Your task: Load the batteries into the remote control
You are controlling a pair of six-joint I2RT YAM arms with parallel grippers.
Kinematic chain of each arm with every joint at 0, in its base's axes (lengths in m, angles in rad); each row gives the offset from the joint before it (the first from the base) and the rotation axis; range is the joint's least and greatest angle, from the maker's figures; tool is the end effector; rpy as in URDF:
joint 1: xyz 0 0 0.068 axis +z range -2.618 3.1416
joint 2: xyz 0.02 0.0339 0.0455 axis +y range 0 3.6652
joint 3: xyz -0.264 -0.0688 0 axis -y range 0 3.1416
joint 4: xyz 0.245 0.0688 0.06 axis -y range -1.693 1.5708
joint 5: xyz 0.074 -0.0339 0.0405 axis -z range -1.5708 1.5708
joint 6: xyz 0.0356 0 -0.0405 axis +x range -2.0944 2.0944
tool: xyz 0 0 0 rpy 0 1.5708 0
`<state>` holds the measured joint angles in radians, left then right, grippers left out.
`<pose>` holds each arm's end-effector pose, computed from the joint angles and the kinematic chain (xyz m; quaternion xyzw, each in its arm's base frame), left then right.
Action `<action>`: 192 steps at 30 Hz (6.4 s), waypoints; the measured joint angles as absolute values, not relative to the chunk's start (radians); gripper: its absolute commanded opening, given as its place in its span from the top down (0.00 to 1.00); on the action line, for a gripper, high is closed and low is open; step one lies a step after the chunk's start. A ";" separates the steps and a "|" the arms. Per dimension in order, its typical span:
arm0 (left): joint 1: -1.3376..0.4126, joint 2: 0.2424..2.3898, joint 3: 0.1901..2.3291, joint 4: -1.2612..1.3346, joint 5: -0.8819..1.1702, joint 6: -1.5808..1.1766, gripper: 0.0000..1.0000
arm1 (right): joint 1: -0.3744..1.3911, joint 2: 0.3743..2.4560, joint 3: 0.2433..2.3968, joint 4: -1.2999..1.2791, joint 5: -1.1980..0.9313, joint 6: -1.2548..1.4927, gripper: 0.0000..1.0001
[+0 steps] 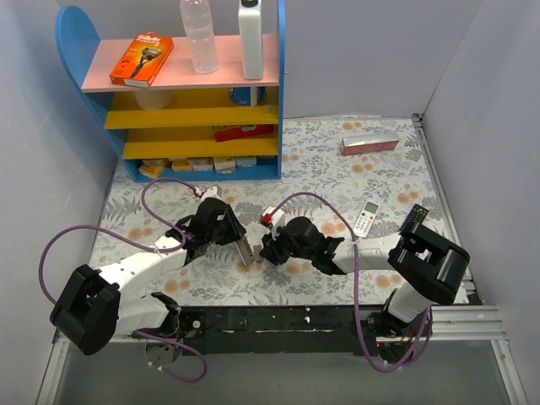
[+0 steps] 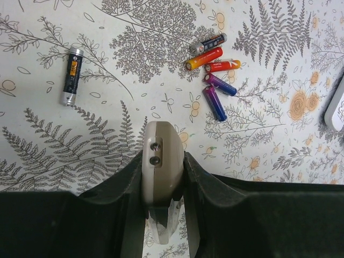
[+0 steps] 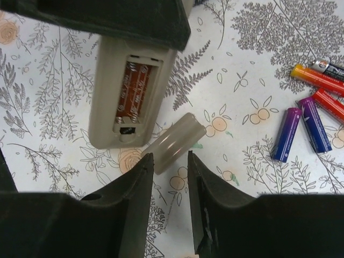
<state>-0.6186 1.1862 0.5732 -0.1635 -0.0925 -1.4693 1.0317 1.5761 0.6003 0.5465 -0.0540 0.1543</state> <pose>0.1925 -0.1330 0.1896 -0.3964 0.8317 -0.3125 0.2311 0.1565 0.2653 0.1626 -0.3705 0.7553 0.3207 0.4352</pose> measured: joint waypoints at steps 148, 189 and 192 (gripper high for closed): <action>-0.401 0.599 0.218 0.106 0.192 -1.540 1.00 | 0.862 1.824 1.190 -0.636 0.214 0.088 0.51; -0.401 0.599 0.218 0.107 0.216 -1.533 1.00 | 0.870 1.890 1.317 -0.695 0.021 0.181 0.63; -0.401 0.599 0.218 0.107 0.219 -1.533 1.00 | 0.874 1.922 1.334 -0.702 0.019 0.182 0.63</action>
<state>-0.4011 0.5995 0.2184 0.1070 0.2192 -1.5326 0.8738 1.9224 1.3342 -0.7017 0.0189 0.1818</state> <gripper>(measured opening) 0.264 0.373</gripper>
